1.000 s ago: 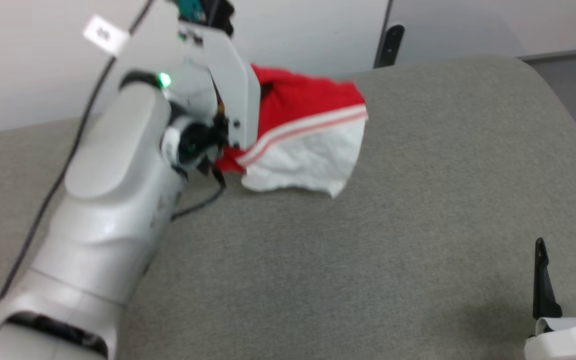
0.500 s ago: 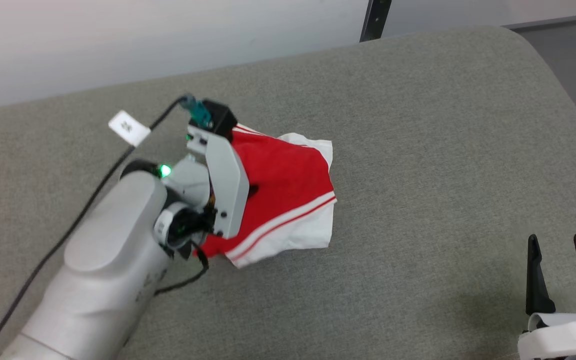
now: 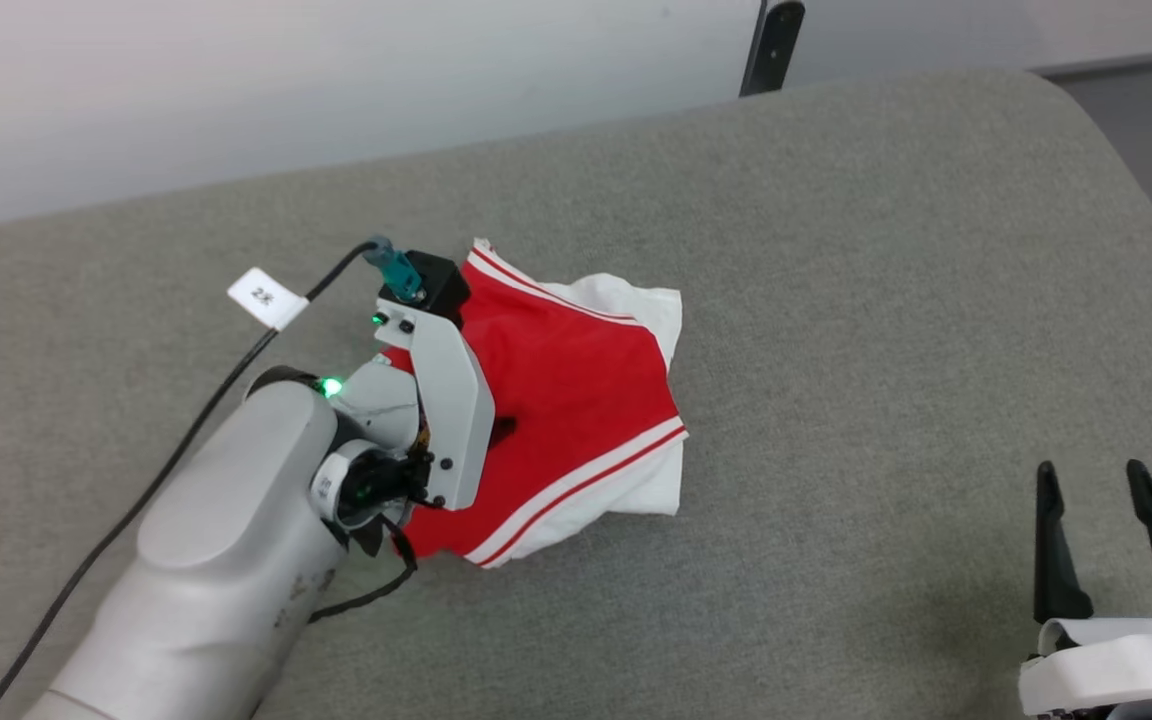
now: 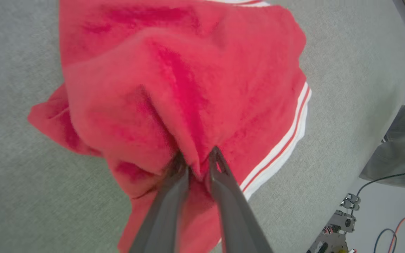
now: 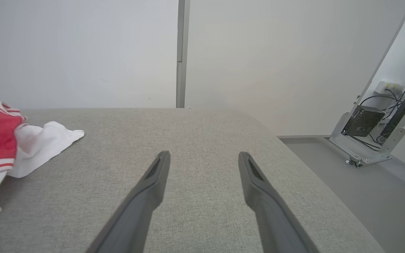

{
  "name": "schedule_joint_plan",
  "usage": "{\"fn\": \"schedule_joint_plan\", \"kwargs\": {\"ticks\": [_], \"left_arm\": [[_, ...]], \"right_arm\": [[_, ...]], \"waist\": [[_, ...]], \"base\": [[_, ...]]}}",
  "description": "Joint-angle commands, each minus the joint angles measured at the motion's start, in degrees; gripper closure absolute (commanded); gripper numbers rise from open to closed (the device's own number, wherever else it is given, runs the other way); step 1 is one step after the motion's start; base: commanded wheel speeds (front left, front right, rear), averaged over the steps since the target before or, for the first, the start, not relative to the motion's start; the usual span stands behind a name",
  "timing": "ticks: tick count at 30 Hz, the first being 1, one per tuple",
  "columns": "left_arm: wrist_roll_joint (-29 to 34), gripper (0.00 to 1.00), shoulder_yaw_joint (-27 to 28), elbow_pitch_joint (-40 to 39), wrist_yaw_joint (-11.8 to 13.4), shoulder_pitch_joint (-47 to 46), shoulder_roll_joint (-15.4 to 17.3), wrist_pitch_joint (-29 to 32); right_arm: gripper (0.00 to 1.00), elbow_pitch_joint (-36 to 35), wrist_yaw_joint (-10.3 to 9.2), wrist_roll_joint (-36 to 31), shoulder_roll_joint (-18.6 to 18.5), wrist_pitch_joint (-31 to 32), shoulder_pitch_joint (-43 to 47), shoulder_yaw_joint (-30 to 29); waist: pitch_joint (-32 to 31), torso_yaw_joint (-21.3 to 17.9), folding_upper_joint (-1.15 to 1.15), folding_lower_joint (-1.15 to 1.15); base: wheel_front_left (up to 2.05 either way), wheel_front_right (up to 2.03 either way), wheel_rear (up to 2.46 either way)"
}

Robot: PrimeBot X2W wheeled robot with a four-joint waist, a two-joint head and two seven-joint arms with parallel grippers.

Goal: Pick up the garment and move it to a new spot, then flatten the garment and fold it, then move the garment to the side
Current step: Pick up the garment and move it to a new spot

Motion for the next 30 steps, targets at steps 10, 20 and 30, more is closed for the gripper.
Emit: {"fn": "schedule_joint_plan", "kwargs": {"ticks": [10, 20, 30], "left_arm": [[-0.94, 0.0, 1.12, 0.19, -0.77, 3.27, 0.55, -7.01], [0.77, 0.0, 3.79, -4.14, -1.0, 8.54, 3.94, -21.23], [3.69, 0.0, 10.02, -13.34, 1.22, 21.1, 9.52, -42.13]], "right_arm": [[0.0, 0.5, 0.0, -2.28, 0.16, -0.33, 2.89, 1.63], [0.0, -0.65, 0.0, -1.78, 0.08, -0.32, 5.34, 3.86], [0.0, -2.04, 0.0, -0.61, 0.09, -0.32, 6.64, 8.97]], "waist": [[-6.7, 3.91, 0.0, 0.0], [-11.17, 7.96, 0.0, 0.0], [-13.12, 10.9, 0.0, 0.0]], "base": [[0.0, 0.0, 0.0], [0.0, 0.0, 0.0], [0.0, 0.0, 0.0]]}}
